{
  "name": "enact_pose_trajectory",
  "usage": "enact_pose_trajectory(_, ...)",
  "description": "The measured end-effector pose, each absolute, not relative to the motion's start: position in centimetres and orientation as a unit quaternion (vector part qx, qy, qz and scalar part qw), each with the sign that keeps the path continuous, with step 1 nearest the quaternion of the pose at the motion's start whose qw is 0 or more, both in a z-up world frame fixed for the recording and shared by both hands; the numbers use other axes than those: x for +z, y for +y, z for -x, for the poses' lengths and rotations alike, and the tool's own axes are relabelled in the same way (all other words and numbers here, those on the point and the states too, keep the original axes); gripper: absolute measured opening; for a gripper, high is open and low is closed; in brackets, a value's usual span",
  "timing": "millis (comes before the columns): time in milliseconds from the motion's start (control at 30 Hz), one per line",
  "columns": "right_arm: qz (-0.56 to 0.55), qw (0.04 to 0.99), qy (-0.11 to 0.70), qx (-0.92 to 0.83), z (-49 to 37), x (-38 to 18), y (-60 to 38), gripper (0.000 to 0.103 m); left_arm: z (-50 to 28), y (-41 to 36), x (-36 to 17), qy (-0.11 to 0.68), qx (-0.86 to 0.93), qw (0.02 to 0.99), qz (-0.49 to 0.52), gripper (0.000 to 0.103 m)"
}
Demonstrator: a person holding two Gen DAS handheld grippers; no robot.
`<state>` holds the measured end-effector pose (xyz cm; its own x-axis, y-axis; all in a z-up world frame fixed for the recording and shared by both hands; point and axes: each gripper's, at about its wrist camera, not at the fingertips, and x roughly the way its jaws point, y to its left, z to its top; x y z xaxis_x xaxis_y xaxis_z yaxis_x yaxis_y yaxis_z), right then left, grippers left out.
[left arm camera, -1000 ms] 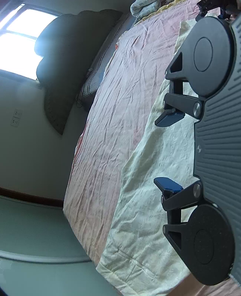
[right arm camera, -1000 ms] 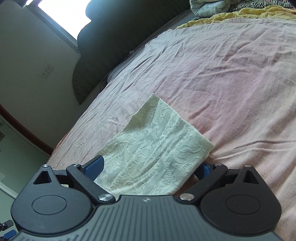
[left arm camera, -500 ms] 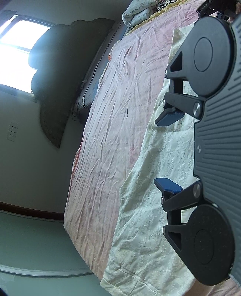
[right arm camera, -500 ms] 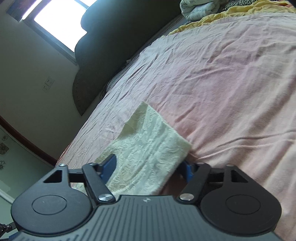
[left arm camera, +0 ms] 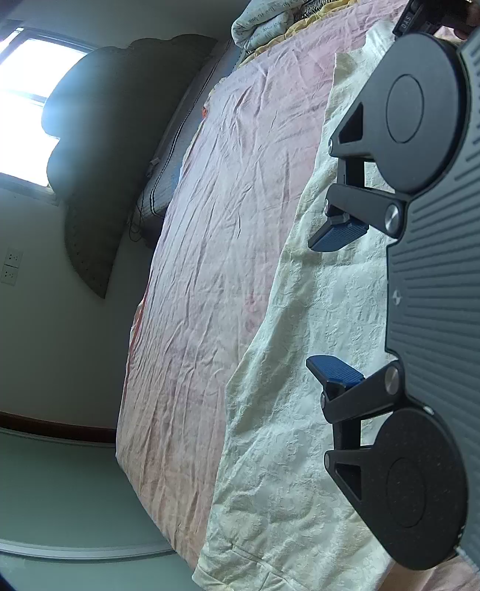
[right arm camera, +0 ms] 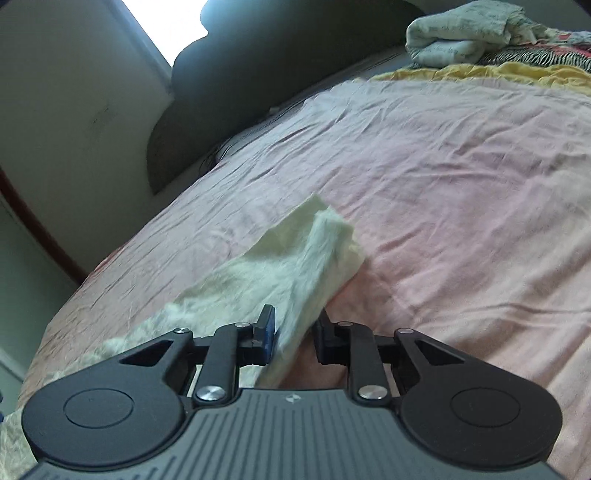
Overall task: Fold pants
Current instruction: 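Move the right gripper to the pants leg end and close on it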
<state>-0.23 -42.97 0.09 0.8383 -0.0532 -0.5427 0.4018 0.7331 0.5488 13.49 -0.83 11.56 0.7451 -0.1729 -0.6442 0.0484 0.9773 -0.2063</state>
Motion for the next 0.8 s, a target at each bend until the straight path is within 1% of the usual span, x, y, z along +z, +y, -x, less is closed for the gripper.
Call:
enact_pose_trajectory(67, -0.390, 0.872, 0.269, -0.121, 0.9, -0.8, -43.6, 0.021, -13.6, -1.1, 11.4, 0.354, -0.062, 0.929, 0.089, 0.065)
enact_pose_trajectory(133, -0.457, 0.843, 0.260, -0.114, 2.6, -1.9, -44.2, 0.022, -13.6, -1.3, 11.3, 0.354, -0.064, 0.929, 0.087, 0.065)
enact_pose_trajectory(267, -0.549, 0.792, 0.257, -0.076, 3.9, -3.4, -44.6, 0.022, -13.8, -1.9, 10.8, 0.360, -0.067, 0.927, 0.087, 0.065)
enact_pose_trajectory(333, -0.573, 0.776, 0.258, -0.052, 3.1, -4.1, -44.8, 0.023, -13.9, -2.3, 10.7, 0.363, -0.071, 0.925, 0.089, 0.065)
enact_pose_trajectory(433, -0.600, 0.762, 0.237, -0.048, 1.8, -4.7, -46.3, 0.023, -13.6, -2.8, 11.1, 0.358, -0.083, 0.926, 0.084, 0.065)
enact_pose_trajectory(533, -0.640, 0.744, 0.175, -0.080, 2.0, -5.2, -48.6, 0.024, -13.2, -2.9, 11.6, 0.347, -0.086, 0.931, 0.077, 0.066)
enact_pose_trajectory(633, -0.625, 0.750, 0.186, -0.109, 1.2, -5.0, -49.0, 0.023, -13.6, -3.2, 11.7, 0.349, -0.087, 0.930, 0.082, 0.067)
enact_pose_trajectory(733, -0.544, 0.801, 0.217, -0.124, 0.3, -3.5, -47.4, 0.022, -14.2, -4.4, 12.0, 0.351, -0.105, 0.926, 0.087, 0.067)
enact_pose_trajectory(767, -0.525, 0.813, 0.216, -0.129, 0.3, -3.1, -47.0, 0.013, -14.4, -5.0, 12.1, 0.352, -0.118, 0.924, 0.088, 0.067)
enact_pose_trajectory(800, -0.499, 0.827, 0.219, -0.136, 0.2, -2.6, -46.5, 0.012, -14.6, -5.9, 12.3, 0.356, -0.135, 0.921, 0.089, 0.067)
